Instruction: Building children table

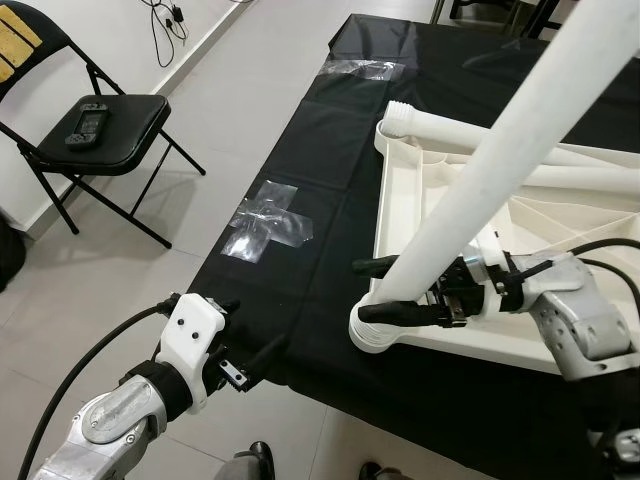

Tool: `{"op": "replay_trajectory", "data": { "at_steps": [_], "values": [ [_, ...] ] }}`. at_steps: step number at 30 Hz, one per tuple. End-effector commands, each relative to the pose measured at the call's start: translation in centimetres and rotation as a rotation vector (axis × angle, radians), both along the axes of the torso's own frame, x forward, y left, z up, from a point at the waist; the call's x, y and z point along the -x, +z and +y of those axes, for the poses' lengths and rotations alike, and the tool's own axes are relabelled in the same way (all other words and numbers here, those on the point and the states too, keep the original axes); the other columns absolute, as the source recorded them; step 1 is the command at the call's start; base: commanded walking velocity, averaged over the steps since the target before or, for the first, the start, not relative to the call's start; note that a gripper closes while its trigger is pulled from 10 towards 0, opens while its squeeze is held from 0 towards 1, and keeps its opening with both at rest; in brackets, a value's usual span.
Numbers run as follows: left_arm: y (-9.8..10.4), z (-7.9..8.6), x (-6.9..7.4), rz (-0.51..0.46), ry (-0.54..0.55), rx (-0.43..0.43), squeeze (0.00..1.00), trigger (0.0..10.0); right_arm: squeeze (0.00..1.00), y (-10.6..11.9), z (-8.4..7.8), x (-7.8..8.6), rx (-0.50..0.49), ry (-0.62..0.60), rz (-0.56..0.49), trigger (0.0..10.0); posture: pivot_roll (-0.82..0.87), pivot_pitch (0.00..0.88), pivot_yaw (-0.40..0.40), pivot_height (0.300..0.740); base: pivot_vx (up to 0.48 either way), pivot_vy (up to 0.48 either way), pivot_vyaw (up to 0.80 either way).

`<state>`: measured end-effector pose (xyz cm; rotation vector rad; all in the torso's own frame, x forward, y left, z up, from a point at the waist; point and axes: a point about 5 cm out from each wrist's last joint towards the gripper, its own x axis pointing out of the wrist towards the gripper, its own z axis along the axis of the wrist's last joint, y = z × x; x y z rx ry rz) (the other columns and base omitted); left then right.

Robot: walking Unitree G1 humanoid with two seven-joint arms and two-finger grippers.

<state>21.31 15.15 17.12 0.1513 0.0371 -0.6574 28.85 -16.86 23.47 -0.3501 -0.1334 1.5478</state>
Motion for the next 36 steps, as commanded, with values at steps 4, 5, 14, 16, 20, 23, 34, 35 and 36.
{"op": "replay_trajectory", "data": {
  "at_steps": [4,5,14,16,20,23,34,35,36],
  "values": [
    [-0.2,-0.1,0.5,0.031,-0.025,-0.012,0.00,10.0,0.00,-1.6,-0.7,0.0,0.153,0.068,0.078,10.0,0.13,0.331,-0.004,0.740,0.000,0.000,0.00],
    [-0.2,-0.1,0.5,0.031,-0.025,-0.012,0.00,10.0,0.00,-1.6,-0.7,0.0,0.153,0.068,0.078,10.0,0.13,0.331,-0.004,0.740,0.000,0.000,0.00],
    [-0.1,-0.2,0.4,0.031,-0.032,-0.016,0.00,10.0,0.00,-1.2,0.0,0.5,0.317,0.197,0.043,10.0,0.13,0.337,0.002,0.740,0.000,0.000,0.00],
    [-0.1,-0.2,0.4,0.030,-0.034,-0.017,0.00,10.0,0.00,-1.0,0.2,0.6,0.347,0.216,0.024,10.0,0.13,0.337,0.001,0.740,0.000,0.000,0.00],
    [-0.1,-0.3,0.4,0.030,-0.035,-0.016,0.00,10.0,0.00,-0.9,0.4,0.7,0.373,0.233,0.015,10.0,0.13,0.337,0.001,0.740,0.000,0.000,0.00],
    [-0.1,-0.4,0.4,0.030,-0.038,-0.012,0.00,10.0,0.00,-0.6,1.0,0.4,0.395,0.250,-0.003,10.0,0.13,0.337,-0.005,0.740,0.000,0.000,0.00],
    [-0.2,-0.7,0.3,0.029,-0.032,-0.005,0.00,10.0,0.00,-0.5,2.4,-0.7,0.145,0.048,0.052,10.0,0.11,0.340,-0.020,0.740,0.000,0.000,0.00],
    [-0.2,-0.7,0.3,0.029,-0.032,-0.005,0.00,10.0,0.00,-0.5,2.4,-0.7,0.145,0.048,0.052,10.0,0.11,0.340,-0.020,0.740,0.000,0.000,0.00],
    [-0.2,-0.7,0.3,0.029,-0.032,-0.005,0.00,10.0,0.00,-0.5,2.4,-0.7,0.145,0.048,0.052,10.0,0.11,0.340,-0.020,0.740,0.000,0.000,0.00]
  ]
}}
